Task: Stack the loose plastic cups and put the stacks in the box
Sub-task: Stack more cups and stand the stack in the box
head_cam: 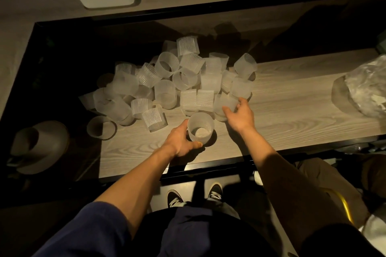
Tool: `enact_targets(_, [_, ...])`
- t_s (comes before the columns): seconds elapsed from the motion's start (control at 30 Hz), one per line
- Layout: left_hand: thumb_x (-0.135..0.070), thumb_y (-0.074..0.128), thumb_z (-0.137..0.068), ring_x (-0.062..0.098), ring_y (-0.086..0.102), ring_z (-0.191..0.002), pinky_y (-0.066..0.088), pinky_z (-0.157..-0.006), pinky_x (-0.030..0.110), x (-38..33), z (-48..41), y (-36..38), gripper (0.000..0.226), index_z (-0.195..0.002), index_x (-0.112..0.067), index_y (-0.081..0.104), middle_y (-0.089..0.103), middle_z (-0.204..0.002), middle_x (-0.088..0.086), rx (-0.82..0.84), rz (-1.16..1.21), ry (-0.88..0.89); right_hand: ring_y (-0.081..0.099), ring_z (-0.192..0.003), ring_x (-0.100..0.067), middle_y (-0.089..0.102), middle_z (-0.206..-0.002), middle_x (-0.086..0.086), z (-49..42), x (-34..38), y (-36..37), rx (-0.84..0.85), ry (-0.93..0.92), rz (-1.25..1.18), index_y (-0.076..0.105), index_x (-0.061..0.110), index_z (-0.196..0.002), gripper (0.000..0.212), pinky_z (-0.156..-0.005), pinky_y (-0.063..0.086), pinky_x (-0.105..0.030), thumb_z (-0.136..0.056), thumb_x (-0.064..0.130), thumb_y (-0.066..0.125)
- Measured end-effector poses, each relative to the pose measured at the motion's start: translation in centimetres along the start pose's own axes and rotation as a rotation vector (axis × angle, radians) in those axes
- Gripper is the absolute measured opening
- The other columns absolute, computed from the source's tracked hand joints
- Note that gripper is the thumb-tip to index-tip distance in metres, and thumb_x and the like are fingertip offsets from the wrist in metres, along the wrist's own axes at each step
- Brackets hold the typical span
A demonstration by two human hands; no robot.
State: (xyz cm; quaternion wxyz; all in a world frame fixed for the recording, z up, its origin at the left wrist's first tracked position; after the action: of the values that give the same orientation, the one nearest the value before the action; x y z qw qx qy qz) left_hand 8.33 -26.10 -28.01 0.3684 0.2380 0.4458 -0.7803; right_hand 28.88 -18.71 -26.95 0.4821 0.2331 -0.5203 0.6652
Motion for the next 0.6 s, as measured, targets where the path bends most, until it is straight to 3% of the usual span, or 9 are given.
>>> enact_targets(0.17, [-0.025, 0.089, -0.073, 0.025, 0.055, -0.124, 0.042, -0.11, 0.043, 0.3, -0.4, 0.1, 0.089, -0.146, -0.026, 0.039, 0.061, -0.133, 0.003, -0.004, -0.011, 0.004, 0.059, -0.124, -0.023, 0.061, -0.136, -0.007, 0.4, 0.0, -0.2, -0.113, -0.008, -0.054, 0.046, 0.012, -0.145, 0.068, -0.104, 0.048, -0.034, -0.087, 0.028, 0.078])
enact_targets(0.3, [-0.024, 0.088, -0.074, 0.025, 0.053, -0.124, 0.041, -0.11, 0.04, 0.5, -0.4, 0.2, 0.09, -0.148, -0.027, 0.038, 0.06, -0.134, 0.004, -0.003, -0.004, 0.013, 0.058, -0.127, -0.019, 0.059, -0.141, -0.004, 1.1, -0.2, -0.9, -0.206, 0.0, -0.175, 0.043, 0.017, -0.151, 0.079, -0.109, 0.049, -0.042, -0.083, 0.035, 0.079])
enact_targets(0.43, [-0.025, 0.089, -0.073, 0.026, 0.054, -0.124, 0.042, -0.11, 0.041, 0.7, -0.6, 0.2, 0.09, -0.148, -0.029, 0.038, 0.061, -0.134, 0.003, 0.001, 0.001, 0.013, 0.058, -0.121, -0.013, 0.058, -0.139, -0.001, 2.4, -0.1, -1.7, -0.267, -0.027, -0.296, 0.044, 0.02, -0.148, 0.074, -0.103, 0.05, -0.03, -0.084, 0.029, 0.08])
enact_targets(0.6, [-0.024, 0.089, -0.073, 0.026, 0.055, -0.123, 0.042, -0.109, 0.041, 0.6, -0.5, 0.2, 0.089, -0.147, -0.029, 0.039, 0.061, -0.132, 0.003, 0.008, 0.001, 0.016, 0.053, -0.129, -0.015, 0.049, -0.146, 0.0, 5.0, 0.8, -2.0, -0.203, -0.112, -0.354, 0.037, 0.026, -0.153, 0.077, -0.098, 0.055, -0.031, -0.087, 0.026, 0.079])
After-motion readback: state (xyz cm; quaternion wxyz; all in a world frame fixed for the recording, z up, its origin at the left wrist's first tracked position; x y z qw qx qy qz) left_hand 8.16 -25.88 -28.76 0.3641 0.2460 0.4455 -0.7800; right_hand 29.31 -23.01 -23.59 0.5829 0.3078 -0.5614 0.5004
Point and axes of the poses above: each hand's wrist, its own z-axis away from the middle knuckle, its own y-axis out of the palm, x = y × z, the point moved 1 cm from there along -z, towards the middle knuckle
